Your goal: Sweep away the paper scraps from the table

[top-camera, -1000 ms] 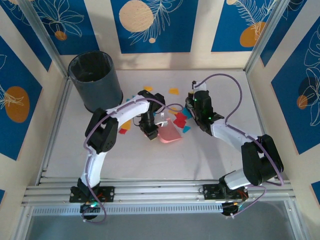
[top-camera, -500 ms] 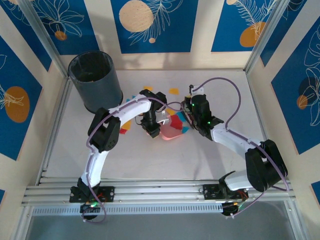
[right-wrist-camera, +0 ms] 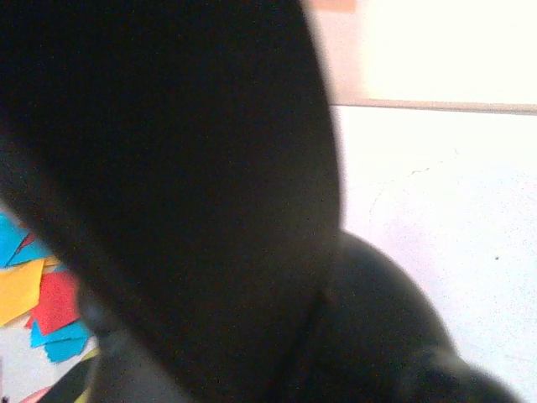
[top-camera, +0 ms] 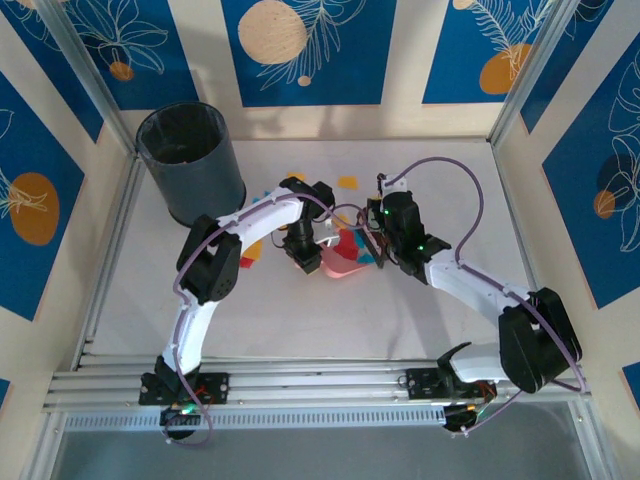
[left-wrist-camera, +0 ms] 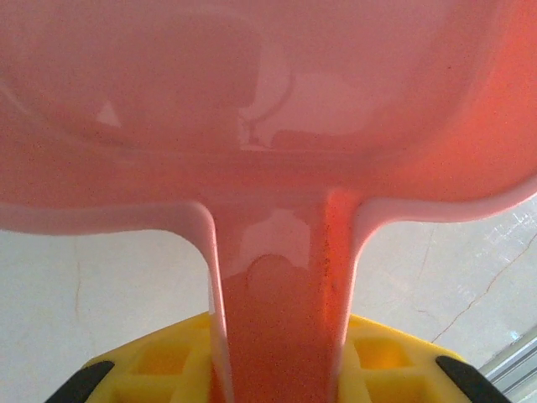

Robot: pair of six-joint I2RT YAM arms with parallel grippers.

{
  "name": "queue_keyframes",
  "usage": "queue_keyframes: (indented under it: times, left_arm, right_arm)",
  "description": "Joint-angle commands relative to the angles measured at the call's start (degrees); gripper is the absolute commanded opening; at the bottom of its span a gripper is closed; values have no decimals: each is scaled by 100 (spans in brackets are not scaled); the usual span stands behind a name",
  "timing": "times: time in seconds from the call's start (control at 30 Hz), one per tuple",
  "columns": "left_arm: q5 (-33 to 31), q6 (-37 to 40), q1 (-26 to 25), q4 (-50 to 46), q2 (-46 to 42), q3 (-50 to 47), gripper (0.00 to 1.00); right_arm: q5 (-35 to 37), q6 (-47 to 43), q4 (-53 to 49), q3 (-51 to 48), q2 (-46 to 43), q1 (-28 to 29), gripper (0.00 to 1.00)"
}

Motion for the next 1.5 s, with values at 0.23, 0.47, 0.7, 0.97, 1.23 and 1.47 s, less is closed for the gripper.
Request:
queue_keyframes:
  times: [0.23,0.47,0.7,0.97,1.23,1.47]
  left_arm:
    - [88,97,-83,-245,76,102,0]
    - [205,225,-100,-241,-115,-161,0]
    - [269,267,-100,-143,-460,-624,0]
    - [278,308,-106,-93,-671,-993,0]
    - [38,43,-99,150,-581,-1097,0]
    - [-66,-171,-84,197,-324,-844,0]
  right_arm:
    - [-566,13,-265,25,-314,186,0]
    - [-454,-1,-121,-38,-591,182,0]
    - [525,169,-191,-186,-759,133,0]
    - [661,422,-349,-359,-644,-42,0]
    - [421,563,-323,-225,-172,-36,0]
    - [-26,496,-259,-41,175,141,0]
